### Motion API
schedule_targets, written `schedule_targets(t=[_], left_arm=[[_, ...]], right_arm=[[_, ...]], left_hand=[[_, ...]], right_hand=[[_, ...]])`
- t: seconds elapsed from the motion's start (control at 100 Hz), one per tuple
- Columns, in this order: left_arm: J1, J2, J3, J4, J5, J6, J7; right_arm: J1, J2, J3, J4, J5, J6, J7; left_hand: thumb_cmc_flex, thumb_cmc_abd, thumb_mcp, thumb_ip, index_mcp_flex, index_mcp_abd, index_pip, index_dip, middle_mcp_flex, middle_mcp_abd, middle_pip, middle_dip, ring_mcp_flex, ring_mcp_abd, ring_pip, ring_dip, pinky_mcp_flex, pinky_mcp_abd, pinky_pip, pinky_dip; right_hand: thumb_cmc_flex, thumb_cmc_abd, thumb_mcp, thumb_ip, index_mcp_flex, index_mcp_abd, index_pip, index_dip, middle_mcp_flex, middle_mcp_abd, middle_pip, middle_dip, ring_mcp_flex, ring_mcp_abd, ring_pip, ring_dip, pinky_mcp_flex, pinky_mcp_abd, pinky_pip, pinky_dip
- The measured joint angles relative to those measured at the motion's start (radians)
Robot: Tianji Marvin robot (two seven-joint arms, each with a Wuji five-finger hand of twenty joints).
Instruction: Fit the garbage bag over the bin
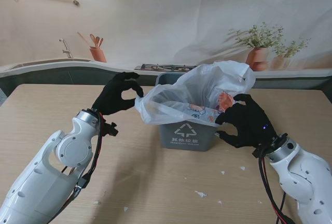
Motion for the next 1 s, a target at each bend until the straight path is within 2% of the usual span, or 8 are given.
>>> schedule_targets(t=[0.35, 0.56, 0.76, 1.0], left_arm=[[0.018, -0.002, -0.002, 0.004, 0.021, -0.004, 0.025], [0.024, -0.004, -0.002, 0.016, 0.023, -0.003, 0.038], [0.035, -0.010, -0.002, 0.033, 0.028, 0.003, 0.071], [0.038, -0.012, 0.000, 0.043, 0.027, 0.014, 0.076]], right_arm=[[-0.007, 0.000, 0.005, 0.004, 0.005, 0.000, 0.003], [-0.011, -0.005, 0.005, 0.012, 0.043, 0.007, 0.020], [-0.010, -0.005, 0.002, 0.025, 0.041, 0.012, 0.019], [-0.011, -0.005, 0.004, 0.027, 0.042, 0.012, 0.019]], left_hand=[[0.000, 0.000, 0.000, 0.000, -0.001, -0.004, 0.000, 0.000, 0.000, 0.000, 0.000, 0.000, 0.000, 0.000, 0.011, 0.000, 0.000, 0.000, 0.000, 0.011], [0.001, 0.001, 0.000, 0.000, -0.001, -0.005, 0.000, 0.000, 0.000, 0.000, 0.001, 0.000, 0.000, 0.000, 0.011, 0.000, 0.001, 0.000, 0.000, 0.012], [0.001, 0.007, 0.000, 0.000, -0.004, -0.010, 0.000, 0.000, -0.001, 0.000, 0.001, 0.000, 0.000, 0.000, 0.011, 0.000, 0.001, 0.000, 0.000, 0.013], [0.002, 0.010, 0.000, 0.000, -0.011, -0.017, 0.000, 0.000, -0.001, 0.000, 0.002, 0.001, 0.000, 0.000, 0.022, 0.000, 0.002, 0.000, 0.001, 0.024]], right_hand=[[0.000, 0.000, 0.000, 0.000, 0.000, 0.005, -0.002, 0.000, 0.009, 0.000, -0.003, -0.005, 0.000, 0.000, 0.000, 0.000, 0.000, 0.000, 0.001, 0.000], [0.000, 0.000, 0.000, 0.000, -0.004, 0.005, -0.003, 0.000, 0.009, 0.000, -0.012, -0.006, 0.000, 0.000, 0.000, 0.000, 0.000, 0.000, 0.001, 0.000], [0.000, 0.000, 0.000, 0.000, -0.005, 0.006, -0.003, 0.000, 0.009, 0.000, -0.013, -0.006, 0.000, 0.000, 0.000, 0.000, 0.000, 0.000, 0.001, 0.000], [0.000, 0.000, 0.000, 0.000, -0.015, 0.006, -0.002, 0.000, -0.002, 0.000, -0.013, -0.006, 0.000, 0.000, 0.000, 0.000, 0.000, 0.000, 0.001, 0.000]])
